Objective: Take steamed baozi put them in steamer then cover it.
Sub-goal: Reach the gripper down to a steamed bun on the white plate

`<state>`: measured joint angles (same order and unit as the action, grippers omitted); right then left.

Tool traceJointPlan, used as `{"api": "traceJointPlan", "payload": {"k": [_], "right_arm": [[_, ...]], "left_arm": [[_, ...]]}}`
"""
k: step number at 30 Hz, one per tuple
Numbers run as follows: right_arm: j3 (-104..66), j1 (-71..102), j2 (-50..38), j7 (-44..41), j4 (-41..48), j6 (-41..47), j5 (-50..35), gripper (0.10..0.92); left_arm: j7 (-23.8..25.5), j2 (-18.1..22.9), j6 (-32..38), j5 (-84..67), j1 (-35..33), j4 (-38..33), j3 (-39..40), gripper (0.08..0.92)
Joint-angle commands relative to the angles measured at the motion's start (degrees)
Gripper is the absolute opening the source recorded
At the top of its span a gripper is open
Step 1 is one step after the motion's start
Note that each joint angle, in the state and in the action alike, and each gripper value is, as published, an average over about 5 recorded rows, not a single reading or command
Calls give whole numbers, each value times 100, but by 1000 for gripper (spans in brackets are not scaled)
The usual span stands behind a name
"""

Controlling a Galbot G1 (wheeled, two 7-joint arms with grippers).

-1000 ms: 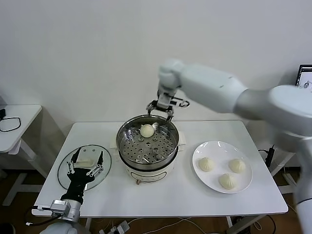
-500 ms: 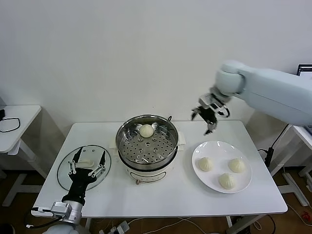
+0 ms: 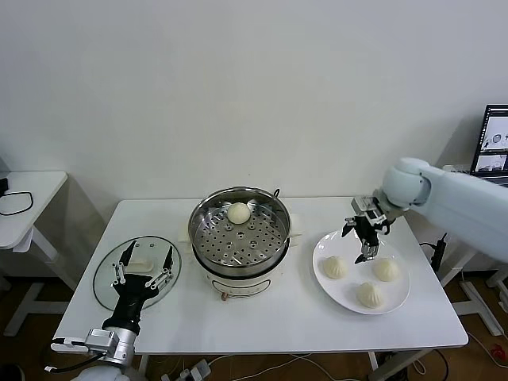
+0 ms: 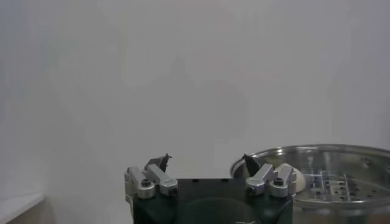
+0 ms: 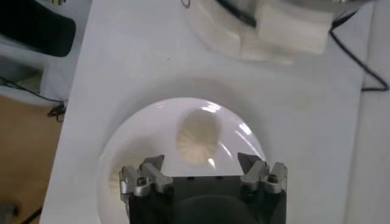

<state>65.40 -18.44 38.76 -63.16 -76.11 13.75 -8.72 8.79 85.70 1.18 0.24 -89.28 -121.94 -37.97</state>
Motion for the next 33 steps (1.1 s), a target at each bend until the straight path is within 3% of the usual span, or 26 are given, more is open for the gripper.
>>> {"api": "traceJointPlan", "payload": {"k": [1,33], "right_arm": [[-656,947,33,241,434,212,291,823],[-868,1468,717,875,982,185,252,823]], "left_arm": [[-1,2,9,15,1,23,7,823],[-2,5,27,50,74,156,52,823]]}}
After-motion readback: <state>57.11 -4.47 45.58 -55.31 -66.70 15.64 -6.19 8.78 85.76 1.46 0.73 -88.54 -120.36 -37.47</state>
